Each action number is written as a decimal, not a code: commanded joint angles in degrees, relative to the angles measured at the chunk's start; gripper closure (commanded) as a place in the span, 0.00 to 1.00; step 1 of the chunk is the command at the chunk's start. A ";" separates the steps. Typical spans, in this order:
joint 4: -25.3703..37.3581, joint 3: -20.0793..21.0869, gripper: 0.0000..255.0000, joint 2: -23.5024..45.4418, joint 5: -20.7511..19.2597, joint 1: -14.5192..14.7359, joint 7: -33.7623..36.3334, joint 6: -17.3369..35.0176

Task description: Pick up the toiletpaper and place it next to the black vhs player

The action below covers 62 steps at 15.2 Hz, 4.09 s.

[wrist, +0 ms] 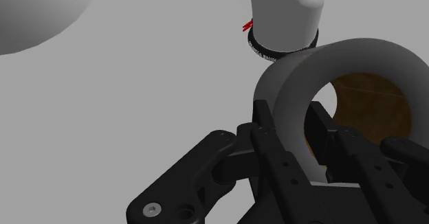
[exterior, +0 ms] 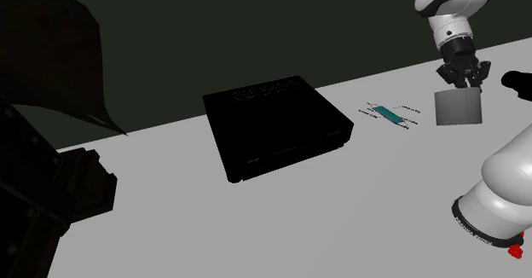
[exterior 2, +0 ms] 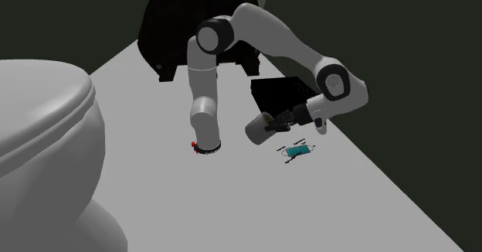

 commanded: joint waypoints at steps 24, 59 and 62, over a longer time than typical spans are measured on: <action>-1.62 13.57 1.00 -3.60 25.28 13.16 27.96 0.94; -11.08 13.60 1.00 8.22 24.95 14.02 20.35 20.81; -11.07 13.43 1.00 8.23 24.96 14.18 20.32 20.80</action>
